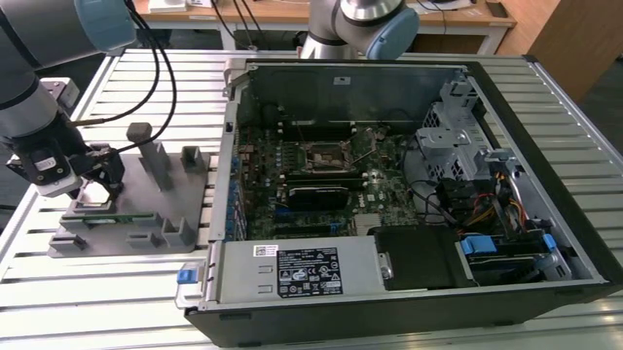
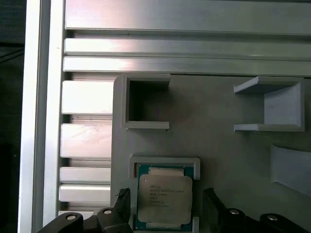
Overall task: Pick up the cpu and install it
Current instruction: 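Pick up the cpu and move it towards the insertion slot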
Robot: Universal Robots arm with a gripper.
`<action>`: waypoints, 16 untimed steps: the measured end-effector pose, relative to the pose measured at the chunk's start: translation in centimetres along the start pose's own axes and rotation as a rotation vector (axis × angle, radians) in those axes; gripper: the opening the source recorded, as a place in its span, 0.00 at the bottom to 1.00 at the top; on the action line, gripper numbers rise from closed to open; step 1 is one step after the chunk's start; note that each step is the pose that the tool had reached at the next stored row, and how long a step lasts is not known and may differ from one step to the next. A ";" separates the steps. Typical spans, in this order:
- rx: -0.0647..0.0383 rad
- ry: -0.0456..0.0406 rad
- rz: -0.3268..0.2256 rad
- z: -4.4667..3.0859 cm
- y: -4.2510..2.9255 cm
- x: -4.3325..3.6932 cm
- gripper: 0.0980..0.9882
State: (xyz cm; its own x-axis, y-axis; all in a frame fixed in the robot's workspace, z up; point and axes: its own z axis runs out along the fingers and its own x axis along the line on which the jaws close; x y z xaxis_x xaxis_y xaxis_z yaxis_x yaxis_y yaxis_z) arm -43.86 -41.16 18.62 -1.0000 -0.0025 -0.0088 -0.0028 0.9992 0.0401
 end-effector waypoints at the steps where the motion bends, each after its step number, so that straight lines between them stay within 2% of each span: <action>1: 0.000 0.0002 0.000 0.02 0.00 0.05 0.67; 5: 0.000 -0.0001 0.006 0.13 0.20 0.10 0.65; 6: 0.000 -0.0001 0.008 0.14 0.21 0.14 0.58; 7: 0.000 -0.0003 0.009 0.14 0.22 0.20 0.58; 8: 0.000 -0.0008 0.011 0.14 0.23 0.27 0.51; 16: 0.002 -0.0027 0.017 0.14 0.27 0.35 0.51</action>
State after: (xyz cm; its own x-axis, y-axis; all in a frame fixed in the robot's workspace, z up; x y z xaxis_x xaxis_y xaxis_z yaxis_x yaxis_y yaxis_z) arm -44.20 -40.88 18.49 -0.9998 0.0150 -0.0108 0.0146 0.9992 0.0378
